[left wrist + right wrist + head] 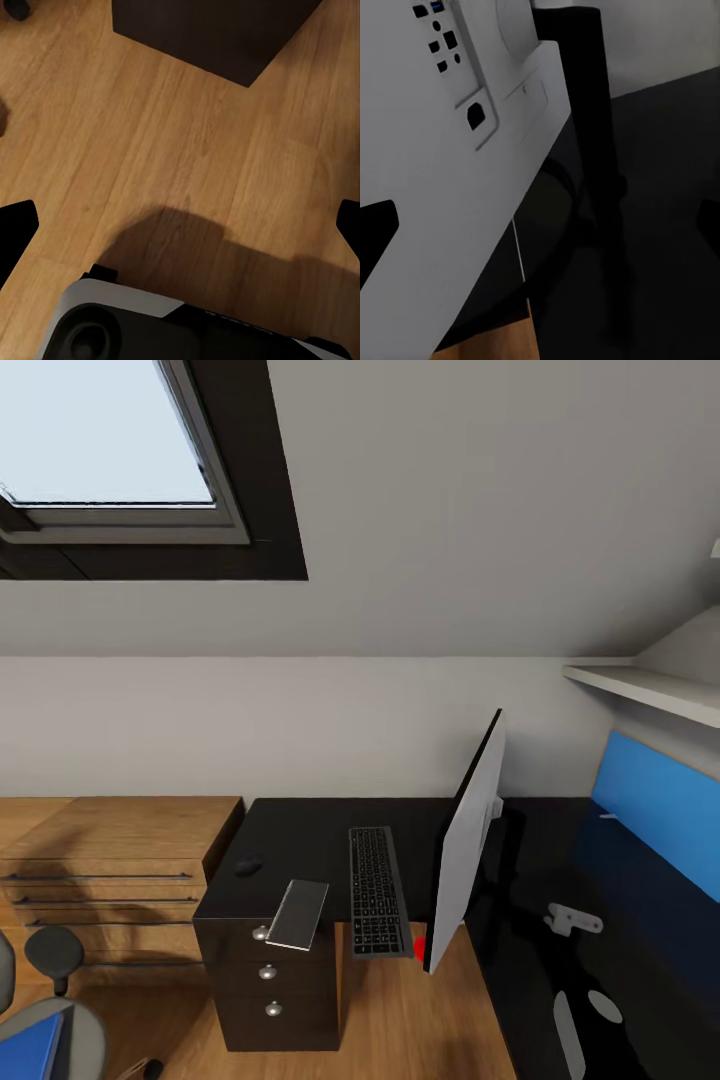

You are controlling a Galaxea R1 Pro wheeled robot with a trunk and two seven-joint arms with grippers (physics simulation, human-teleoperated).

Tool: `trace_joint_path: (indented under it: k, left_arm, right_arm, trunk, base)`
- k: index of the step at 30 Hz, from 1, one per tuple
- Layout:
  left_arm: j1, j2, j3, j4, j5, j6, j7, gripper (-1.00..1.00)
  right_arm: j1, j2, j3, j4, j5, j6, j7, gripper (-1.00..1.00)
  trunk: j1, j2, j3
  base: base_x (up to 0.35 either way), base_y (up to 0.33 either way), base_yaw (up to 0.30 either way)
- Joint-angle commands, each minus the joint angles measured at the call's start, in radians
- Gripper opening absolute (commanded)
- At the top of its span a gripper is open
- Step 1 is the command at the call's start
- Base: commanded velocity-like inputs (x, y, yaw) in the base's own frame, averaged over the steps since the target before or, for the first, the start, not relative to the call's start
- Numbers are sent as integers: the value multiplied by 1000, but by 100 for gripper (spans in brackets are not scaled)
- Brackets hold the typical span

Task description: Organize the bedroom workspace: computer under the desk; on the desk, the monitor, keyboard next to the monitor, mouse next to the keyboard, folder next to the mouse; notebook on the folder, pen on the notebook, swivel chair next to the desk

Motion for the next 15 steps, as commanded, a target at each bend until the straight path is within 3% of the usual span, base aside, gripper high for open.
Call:
trace_joint_path:
  k: [1,15]
  left_arm:
    - [0,0,-5,2,11,-4,-5,100]
    - [0,0,-5,2,11,-4,-5,100]
  right_arm:
    - [-1,1,-6,1,6,-3,8,100]
    - [-1,0,-16,16,5,-3,-7,100]
  trunk:
    - [0,-1,0]
    - [0,-1,0]
  base:
    - [0,0,-5]
    - [0,0,0]
